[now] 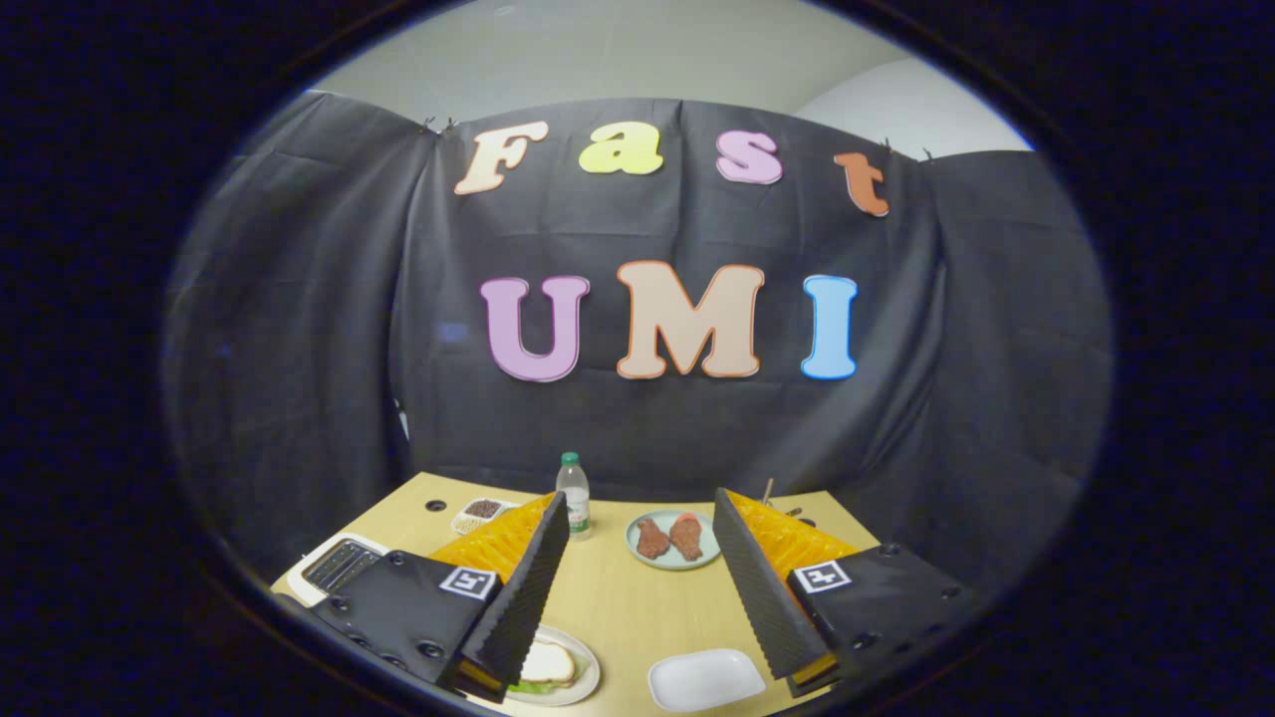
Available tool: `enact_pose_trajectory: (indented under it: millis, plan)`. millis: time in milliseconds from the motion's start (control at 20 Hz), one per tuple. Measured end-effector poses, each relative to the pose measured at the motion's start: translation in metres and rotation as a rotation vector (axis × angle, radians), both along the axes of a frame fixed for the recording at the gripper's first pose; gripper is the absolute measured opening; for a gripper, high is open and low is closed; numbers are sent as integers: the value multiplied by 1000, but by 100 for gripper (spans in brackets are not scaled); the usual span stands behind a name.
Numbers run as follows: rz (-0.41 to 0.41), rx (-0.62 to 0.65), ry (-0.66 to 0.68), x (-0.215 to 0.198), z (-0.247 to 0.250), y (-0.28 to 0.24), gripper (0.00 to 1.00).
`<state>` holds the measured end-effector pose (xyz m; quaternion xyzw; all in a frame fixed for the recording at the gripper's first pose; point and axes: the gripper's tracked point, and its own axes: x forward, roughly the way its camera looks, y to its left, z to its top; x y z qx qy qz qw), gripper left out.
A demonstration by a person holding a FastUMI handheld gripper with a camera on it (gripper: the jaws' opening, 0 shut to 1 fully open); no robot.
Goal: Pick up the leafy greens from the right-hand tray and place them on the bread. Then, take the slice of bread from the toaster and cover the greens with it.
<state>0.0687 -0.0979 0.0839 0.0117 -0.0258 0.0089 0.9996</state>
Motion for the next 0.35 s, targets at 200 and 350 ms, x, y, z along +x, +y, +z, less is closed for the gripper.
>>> enact_pose_trajectory:
  millis: [200, 350]
  plan:
    - [-16, 23, -98, -4, 13, -6, 92]
    - [-60, 41, -88, -11, 4, -18, 92]
